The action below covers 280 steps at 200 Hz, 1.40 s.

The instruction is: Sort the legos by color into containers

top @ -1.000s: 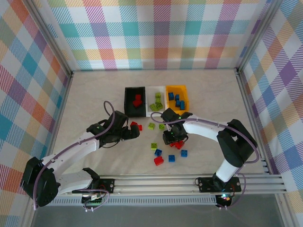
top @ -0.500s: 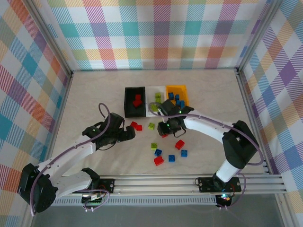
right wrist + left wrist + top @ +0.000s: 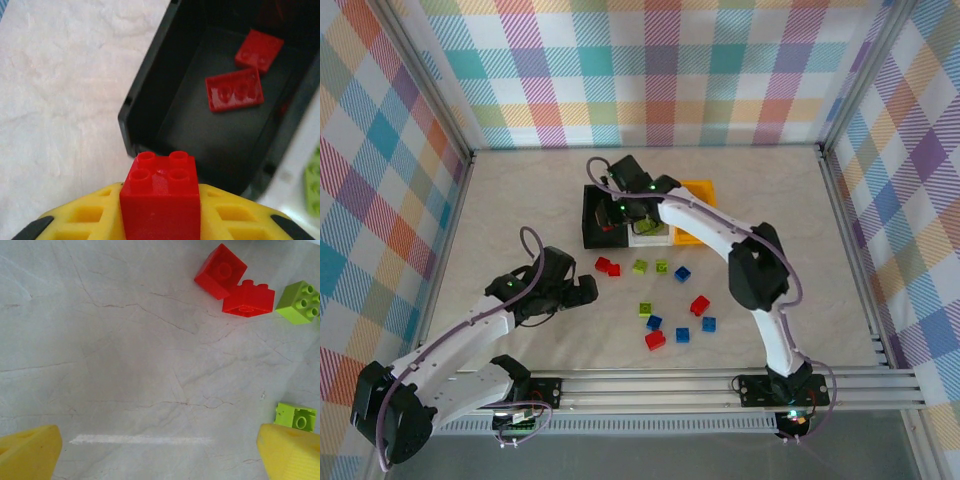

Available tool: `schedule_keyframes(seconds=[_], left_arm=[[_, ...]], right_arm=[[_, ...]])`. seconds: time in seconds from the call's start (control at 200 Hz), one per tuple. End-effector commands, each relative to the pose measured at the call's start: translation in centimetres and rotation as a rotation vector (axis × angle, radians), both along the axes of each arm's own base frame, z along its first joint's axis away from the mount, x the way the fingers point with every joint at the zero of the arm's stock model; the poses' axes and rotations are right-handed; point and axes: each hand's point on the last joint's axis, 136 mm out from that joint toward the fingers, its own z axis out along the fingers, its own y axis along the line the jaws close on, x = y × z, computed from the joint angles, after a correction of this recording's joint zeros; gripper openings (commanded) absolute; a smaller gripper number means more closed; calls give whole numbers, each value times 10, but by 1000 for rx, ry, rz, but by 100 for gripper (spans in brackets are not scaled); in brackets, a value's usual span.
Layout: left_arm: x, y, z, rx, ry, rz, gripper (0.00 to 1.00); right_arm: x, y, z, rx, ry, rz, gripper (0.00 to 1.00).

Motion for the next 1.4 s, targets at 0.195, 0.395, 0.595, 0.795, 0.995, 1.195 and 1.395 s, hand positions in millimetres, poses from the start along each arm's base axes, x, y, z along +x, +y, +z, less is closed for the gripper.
schedule_keyframes(seconds=[0.195,0.395,0.595,0.795,0.995,1.195,1.395], left_arm=[[-6,7,-5,4,27,19,100],[-3,5,-5,-7,19,20,100],[0,3,-6,-13,20,17,100],[4,3,-8,-12,21,20,100],[9,2,-7,-20,23,29,100],[7,6,-7,-6,32,32,100],[4,6,-10,-8,42,30,100]], right_arm=[[18,7,29,14,-50,30,65],[-10,-20,46,19,-65,18,67],[-73,-82,12,-44,25,-29,73],[-125,-162,-43,-209,125,-130,78],[-120,-191,-83,-259,192,-190,81],[-97,-189,-104,-335,182,-198,80],[-84,-188,-112,-374,165,-189,69]])
